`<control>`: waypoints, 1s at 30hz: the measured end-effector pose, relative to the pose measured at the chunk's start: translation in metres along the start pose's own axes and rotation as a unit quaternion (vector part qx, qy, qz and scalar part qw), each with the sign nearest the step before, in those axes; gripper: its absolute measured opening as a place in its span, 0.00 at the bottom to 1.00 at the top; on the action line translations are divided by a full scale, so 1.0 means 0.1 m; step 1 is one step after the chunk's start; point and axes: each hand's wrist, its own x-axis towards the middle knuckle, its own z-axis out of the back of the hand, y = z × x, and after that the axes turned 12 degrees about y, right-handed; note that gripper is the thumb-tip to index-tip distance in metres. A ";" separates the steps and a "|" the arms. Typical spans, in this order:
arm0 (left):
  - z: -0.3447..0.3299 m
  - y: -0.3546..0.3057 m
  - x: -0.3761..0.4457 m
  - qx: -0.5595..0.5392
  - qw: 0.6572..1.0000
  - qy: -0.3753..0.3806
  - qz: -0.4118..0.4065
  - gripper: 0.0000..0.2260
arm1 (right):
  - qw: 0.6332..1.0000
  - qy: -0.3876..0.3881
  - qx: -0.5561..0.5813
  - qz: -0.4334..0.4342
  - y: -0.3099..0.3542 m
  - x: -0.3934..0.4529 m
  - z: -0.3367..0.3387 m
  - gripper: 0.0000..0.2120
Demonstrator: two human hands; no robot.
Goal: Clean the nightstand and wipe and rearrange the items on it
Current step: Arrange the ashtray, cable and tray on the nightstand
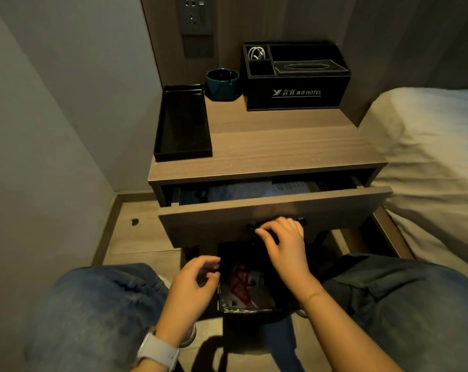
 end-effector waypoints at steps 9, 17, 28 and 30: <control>-0.08 0.19 0.30 0.064 0.996 -0.017 0.054 0.10 | 0.998 0.029 0.027 -0.040 -0.09 0.70 -0.11 0.07; -0.49 0.56 0.38 0.061 0.963 0.064 0.256 0.23 | 0.976 -0.042 0.119 -0.179 -0.12 -0.36 -0.01 0.15; -0.92 0.94 0.38 -0.459 0.842 -0.069 0.276 0.16 | 0.771 0.035 0.401 -0.494 -0.82 -1.13 -0.60 0.14; -0.92 0.95 0.55 -0.470 0.843 -0.072 0.251 0.17 | 0.736 0.000 0.461 -0.495 -0.90 -0.93 -0.66 0.16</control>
